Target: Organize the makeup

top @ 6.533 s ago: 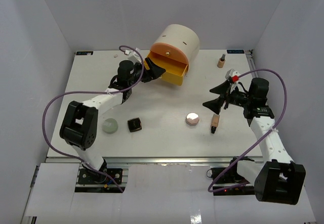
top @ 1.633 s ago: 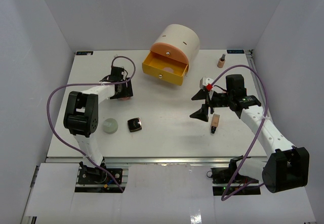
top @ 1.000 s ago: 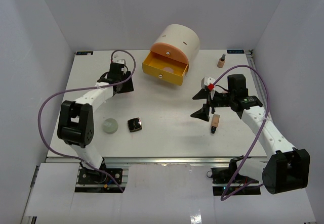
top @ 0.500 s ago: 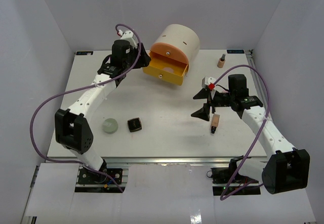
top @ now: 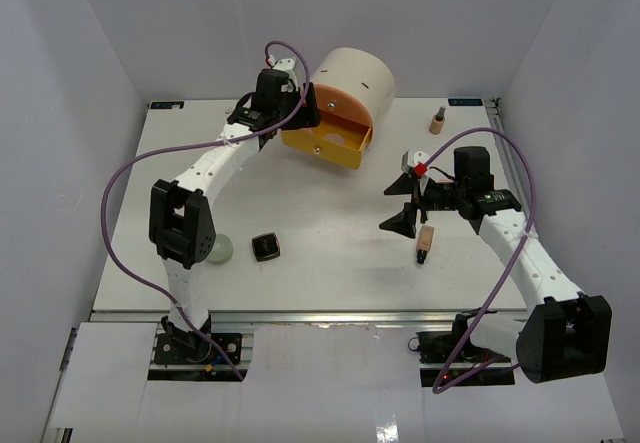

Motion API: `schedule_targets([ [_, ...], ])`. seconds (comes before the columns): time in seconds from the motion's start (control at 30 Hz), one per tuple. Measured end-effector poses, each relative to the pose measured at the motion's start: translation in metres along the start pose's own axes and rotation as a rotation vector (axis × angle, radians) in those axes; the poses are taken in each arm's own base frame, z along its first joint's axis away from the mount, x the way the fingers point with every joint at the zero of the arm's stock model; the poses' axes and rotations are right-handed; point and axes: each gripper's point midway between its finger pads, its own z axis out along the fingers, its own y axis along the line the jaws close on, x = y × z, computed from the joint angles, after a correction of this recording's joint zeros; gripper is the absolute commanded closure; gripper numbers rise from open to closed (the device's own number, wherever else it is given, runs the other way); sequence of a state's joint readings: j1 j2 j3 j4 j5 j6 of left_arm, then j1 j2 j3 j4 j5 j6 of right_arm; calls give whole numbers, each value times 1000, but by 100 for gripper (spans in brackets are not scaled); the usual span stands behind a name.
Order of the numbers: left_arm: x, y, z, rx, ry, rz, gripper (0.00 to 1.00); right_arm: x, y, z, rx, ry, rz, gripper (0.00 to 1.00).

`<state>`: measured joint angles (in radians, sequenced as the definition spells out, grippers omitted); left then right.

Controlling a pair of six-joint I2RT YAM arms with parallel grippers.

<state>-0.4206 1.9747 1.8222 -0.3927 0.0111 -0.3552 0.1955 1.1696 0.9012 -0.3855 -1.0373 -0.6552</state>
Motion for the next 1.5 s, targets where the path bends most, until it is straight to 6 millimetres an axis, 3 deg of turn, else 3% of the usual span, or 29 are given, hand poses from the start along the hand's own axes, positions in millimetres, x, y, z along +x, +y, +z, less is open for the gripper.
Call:
schedule_targets([
  [0.27,-8,0,-8,-5,-19,26,7,-1,4,1,-21,-11,4,2],
  [0.37,-5,2,-29,-2,-29,45,4,-1,12,10,-57,0,-31,4],
  [0.47,6,4,-72,14,-37,67,2,6,42,38,-180,50,-107,10],
  [0.6,15,9,-150,51,-140,87,2,22,93,75,-417,114,-276,10],
  [0.73,35,30,-226,32,-287,89,2,33,116,108,-552,172,-408,10],
  [0.8,40,41,-248,3,-362,84,2,28,113,130,-577,202,-446,10],
  [0.93,64,66,-270,-76,-416,70,2,11,90,199,-542,233,-535,10],
  [1.07,63,84,-294,-154,-503,39,2,32,83,254,-504,316,-522,10],
  [1.2,51,92,-316,-199,-597,0,2,54,85,295,-487,390,-482,10],
  [1.33,48,98,-321,-230,-625,-25,2,65,78,321,-441,427,-456,10],
  [1.5,48,99,-322,-232,-627,-33,2,68,67,331,-394,452,-424,10],
])
